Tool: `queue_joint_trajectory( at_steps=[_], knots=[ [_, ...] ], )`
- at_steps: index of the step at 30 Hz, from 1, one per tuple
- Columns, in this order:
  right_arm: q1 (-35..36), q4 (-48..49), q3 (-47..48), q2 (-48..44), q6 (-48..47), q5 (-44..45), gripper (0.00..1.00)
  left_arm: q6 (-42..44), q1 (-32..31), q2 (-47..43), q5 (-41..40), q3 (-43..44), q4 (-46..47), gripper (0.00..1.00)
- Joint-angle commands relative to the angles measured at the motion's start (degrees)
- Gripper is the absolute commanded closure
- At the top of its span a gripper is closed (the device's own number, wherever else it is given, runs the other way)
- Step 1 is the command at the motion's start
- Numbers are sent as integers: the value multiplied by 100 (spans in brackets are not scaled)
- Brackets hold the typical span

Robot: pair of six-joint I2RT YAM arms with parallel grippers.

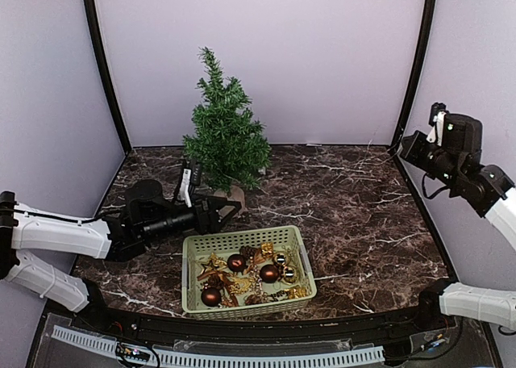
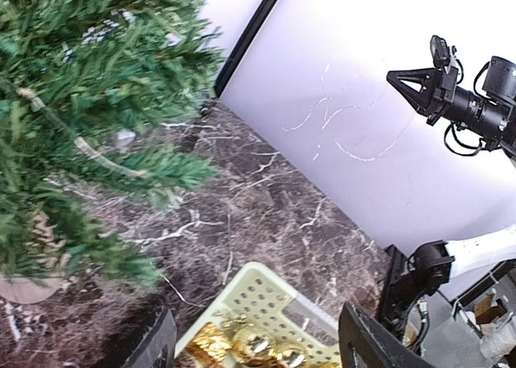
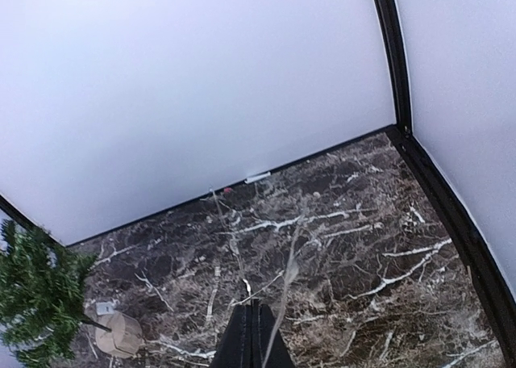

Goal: Decorate the small christmas tree
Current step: Wrap the side of the string light in the gap of the branches.

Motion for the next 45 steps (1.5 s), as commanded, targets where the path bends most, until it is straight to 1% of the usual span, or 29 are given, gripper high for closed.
queue_joint_trajectory(
  at_steps=[1,3,4,5,7,9,12,15,19,24,27,28,32,35,39,41,45],
  knots=[
    [-30,47,387,-263,-58,-161,100,-362,-174,88,-316,-39,861,28],
    [-26,25,416,-363,-27,-184,100,-489,-199,196,-250,40,1064,32],
    [-25,23,426,-422,-16,-192,100,-498,-211,241,-208,119,1079,39],
    [-27,24,422,-473,-7,-194,100,-496,-229,345,-183,157,1092,42],
    [-27,6,443,-595,14,-190,100,-520,-248,498,-232,274,1105,51],
    [-33,-34,485,-676,15,-194,100,-631,-259,638,-357,357,1124,54],
    [-27,-96,555,-775,-5,-158,100,-794,-285,845,-471,419,1234,55],
    [-28,-161,612,-843,-40,-93,100,-858,-331,978,-559,503,1358,48],
    [-27,-213,629,-944,-51,6,100,-987,-359,1243,-769,707,1140,43],
    [-32,-307,726,-1033,-83,76,100,-1073,-410,1597,-831,828,1259,38],
    [-25,-320,701,-1047,-60,70,100,-1089,-423,1643,-1029,833,1370,39],
    [-31,-315,691,-1046,-49,65,100,-1063,-435,1619,-1164,774,1492,42],
    [-28,-275,610,-1047,3,35,100,-872,-527,1351,-1516,581,1722,50],
    [-31,-212,543,-1044,42,13,100,-831,-627,1044,-1657,429,1716,54],
    [-27,-155,496,-1022,68,-39,100,-1001,-768,551,-1817,194,1484,55],
    [-26,-128,492,-1002,77,-60,100,-1171,-803,231,-1908,115,1076,55],
    [-27,-75,470,-993,105,-120,100,-1491,-805,-369,-2272,-116,602,55]
  ],
)
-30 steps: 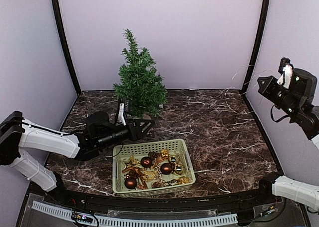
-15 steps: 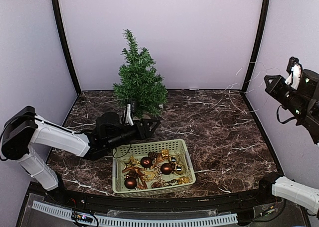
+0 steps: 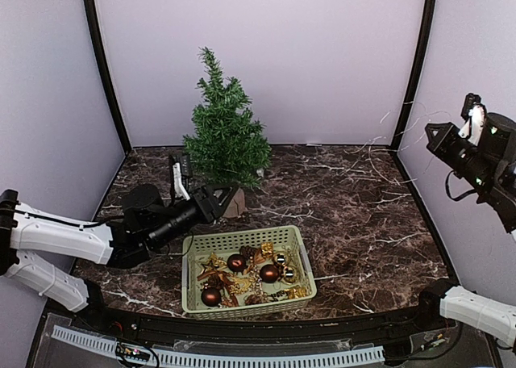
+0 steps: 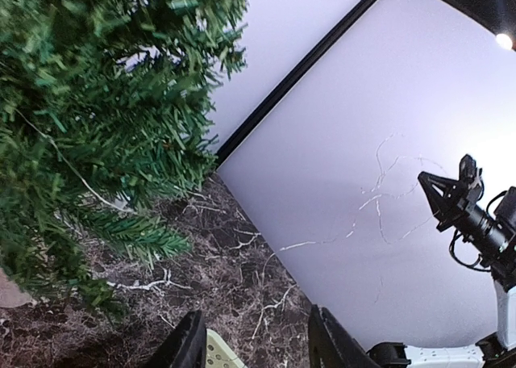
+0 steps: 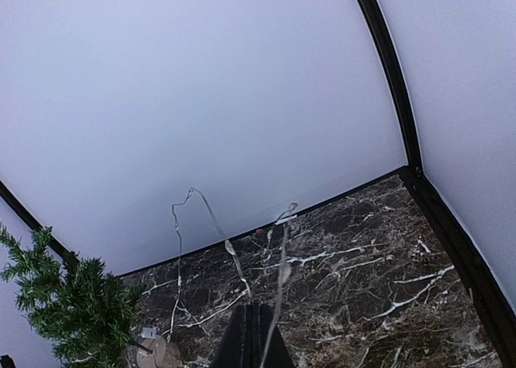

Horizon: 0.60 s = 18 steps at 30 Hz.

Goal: Decorate the small christmas tree
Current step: Wrap the side of the string light in the gap of the branches.

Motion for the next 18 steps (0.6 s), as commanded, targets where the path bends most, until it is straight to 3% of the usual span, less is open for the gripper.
queue_joint_trajectory(
  at_steps=[1,5,18],
  knots=[
    [-30,313,-56,8,51,-120,100,-322,-22,-684,-535,-232,-561,54],
    [-27,382,-108,17,70,-152,100,-385,75,-689,-644,195,-1345,51],
    [-29,504,-278,7,129,-195,100,-699,642,-135,192,805,-1524,52]
  ],
)
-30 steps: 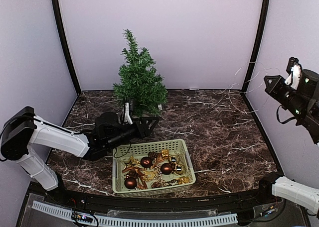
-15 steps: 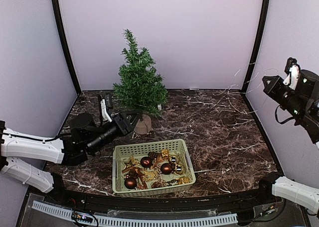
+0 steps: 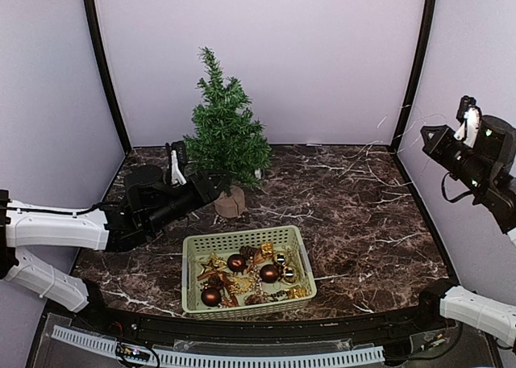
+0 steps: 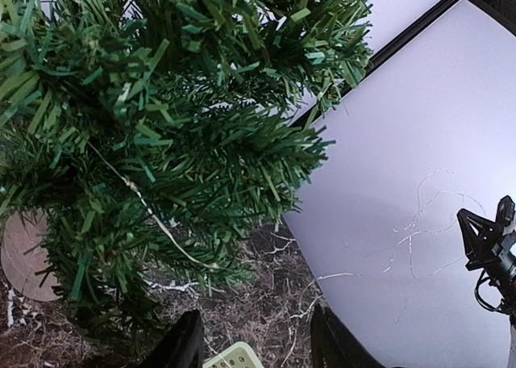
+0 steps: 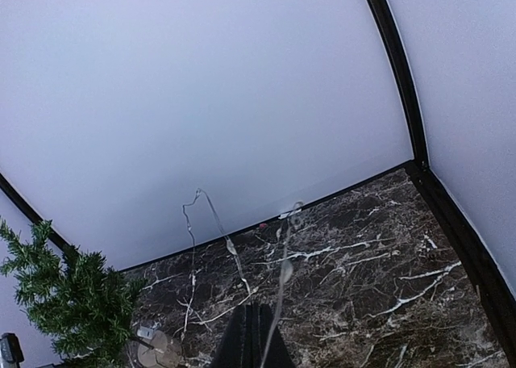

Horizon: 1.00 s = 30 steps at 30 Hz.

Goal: Decorate the small christmas tree
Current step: Wrap the side of the string light in the gap of the branches.

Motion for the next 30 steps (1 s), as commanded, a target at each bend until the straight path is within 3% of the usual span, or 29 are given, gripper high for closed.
queue_joint_trajectory(
  at_steps=[1,24,30],
  knots=[
    [-30,347,-91,2,87,-76,100,-110,130,148,315,295,-50,52],
    [-29,480,-555,6,323,-193,100,-238,333,1105,398,618,772,71],
    [-25,413,-886,31,456,-86,100,-168,332,1201,421,627,962,81]
  ],
)
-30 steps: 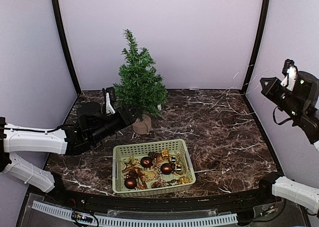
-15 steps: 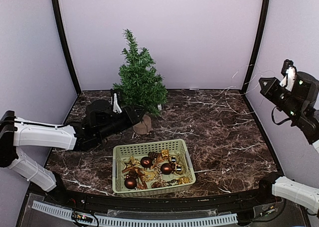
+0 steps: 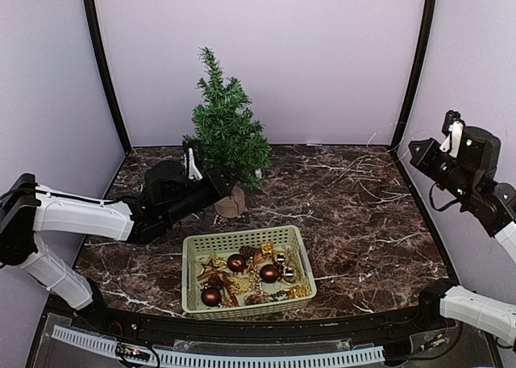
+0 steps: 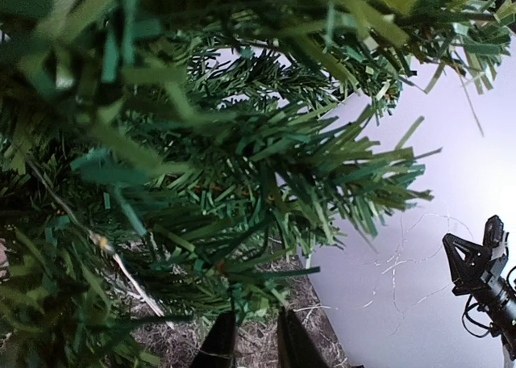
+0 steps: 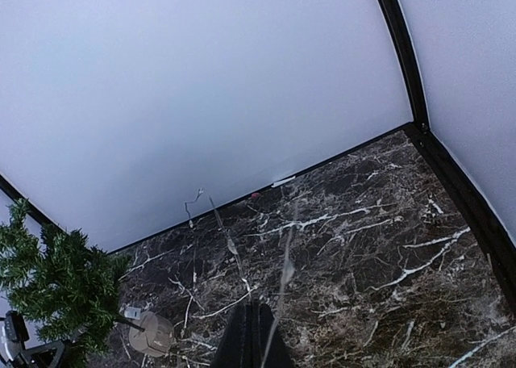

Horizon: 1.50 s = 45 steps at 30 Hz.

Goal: Decorate the small christmas tree
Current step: Wrap the side of the string light in the gap of the branches.

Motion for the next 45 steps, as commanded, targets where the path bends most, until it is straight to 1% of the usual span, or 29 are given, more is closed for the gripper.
queue_joint_trajectory(
  at_steps=[1,6,7,9,10,12,13,14,16,18,21,23,24,25,27,29,32,37,41,45],
  knots=[
    [-32,160,-336,-4,202,75,100,121,41,10,-6,147,328,84],
    [-34,-29,-886,46,518,182,100,218,41,-70,-73,80,287,94],
    [-31,-120,-938,52,574,213,96,233,43,-92,-61,78,271,97],
    [-26,-363,-935,36,645,298,75,279,43,-138,-34,76,214,100],
    [-26,-499,-899,8,657,368,60,312,37,-159,-5,65,166,100],
    [-26,-740,-783,-81,652,552,37,359,37,-210,50,22,149,100],
    [-27,-819,-726,-130,598,651,29,383,35,-263,99,1,150,100],
    [-29,-893,-654,-180,559,728,23,439,39,-309,138,-26,152,100],
    [-25,-868,-544,-260,282,622,15,535,35,-376,294,-40,123,100],
    [-25,-541,-536,-329,-81,64,15,610,42,-447,500,-38,85,100],
    [-25,596,-831,-308,-502,-1867,15,658,38,-570,757,-38,3,100],
    [3,1719,-1209,-196,-366,-3094,17,658,37,-657,997,-38,-63,100],
    [84,2542,-1460,-152,-207,-3482,18,659,40,-717,1040,-38,-88,100],
    [214,3142,-1683,-100,-90,-3641,18,648,42,-744,1087,-38,-136,100],
    [571,3902,-2047,54,-36,-3519,17,622,42,-812,1135,-49,-181,100],
    [966,4182,-2124,384,-218,-3203,18,593,43,-848,1159,-47,-224,100],
    [1603,4380,-1981,990,-545,-2663,20,573,37,-868,1185,-42,-267,100],
    [2421,5018,-1596,2047,-993,-2372,23,540,46,-866,1250,-5,-379,100],
    [2796,5382,-1167,3025,-1270,-2392,28,506,49,-887,1271,6,-405,100],
    [2867,5872,-821,3791,-1302,-2682,32,495,65,-915,1277,15,-476,100]
  ],
)
